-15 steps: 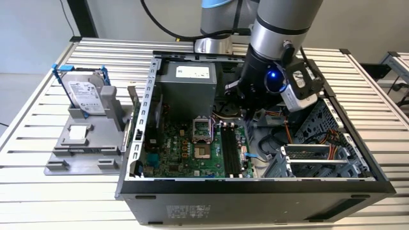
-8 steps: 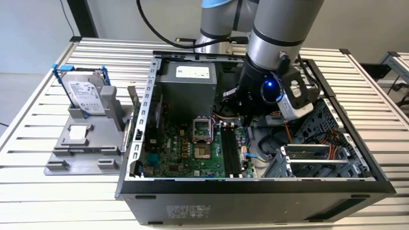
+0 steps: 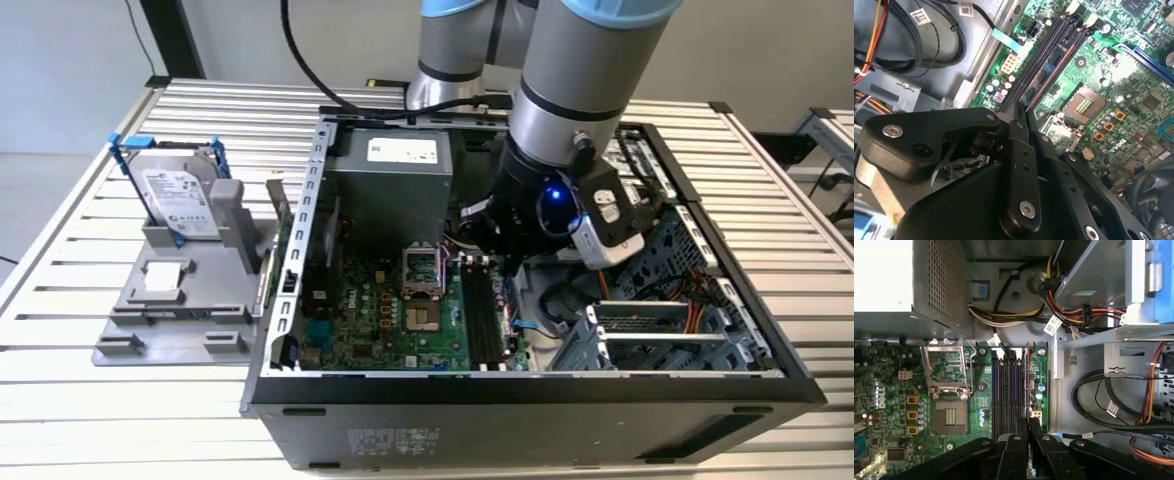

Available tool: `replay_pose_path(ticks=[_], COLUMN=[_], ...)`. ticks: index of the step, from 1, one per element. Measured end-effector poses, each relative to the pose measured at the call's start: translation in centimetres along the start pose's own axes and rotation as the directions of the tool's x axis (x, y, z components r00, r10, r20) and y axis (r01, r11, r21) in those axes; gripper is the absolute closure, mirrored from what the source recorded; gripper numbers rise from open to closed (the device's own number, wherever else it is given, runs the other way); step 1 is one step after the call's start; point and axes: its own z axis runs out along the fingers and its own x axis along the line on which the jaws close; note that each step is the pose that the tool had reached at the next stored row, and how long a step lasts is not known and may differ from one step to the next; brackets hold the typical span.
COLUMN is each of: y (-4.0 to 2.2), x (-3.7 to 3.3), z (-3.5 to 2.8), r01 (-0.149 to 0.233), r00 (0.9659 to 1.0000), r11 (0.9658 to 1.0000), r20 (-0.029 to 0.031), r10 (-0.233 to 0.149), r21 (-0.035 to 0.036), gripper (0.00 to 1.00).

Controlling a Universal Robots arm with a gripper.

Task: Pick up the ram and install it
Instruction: 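Insert the ram into the slot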

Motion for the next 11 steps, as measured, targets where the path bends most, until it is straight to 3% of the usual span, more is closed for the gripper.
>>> replay_pose_path(ticks=[11], y=[-0.64], x=[0.17], z=[1.66], r01=[-0.018], r00=[0.9998], r11=[0.9998], r20=[0.0015], r10=[0.018], r21=[0.0125], gripper=[1.0])
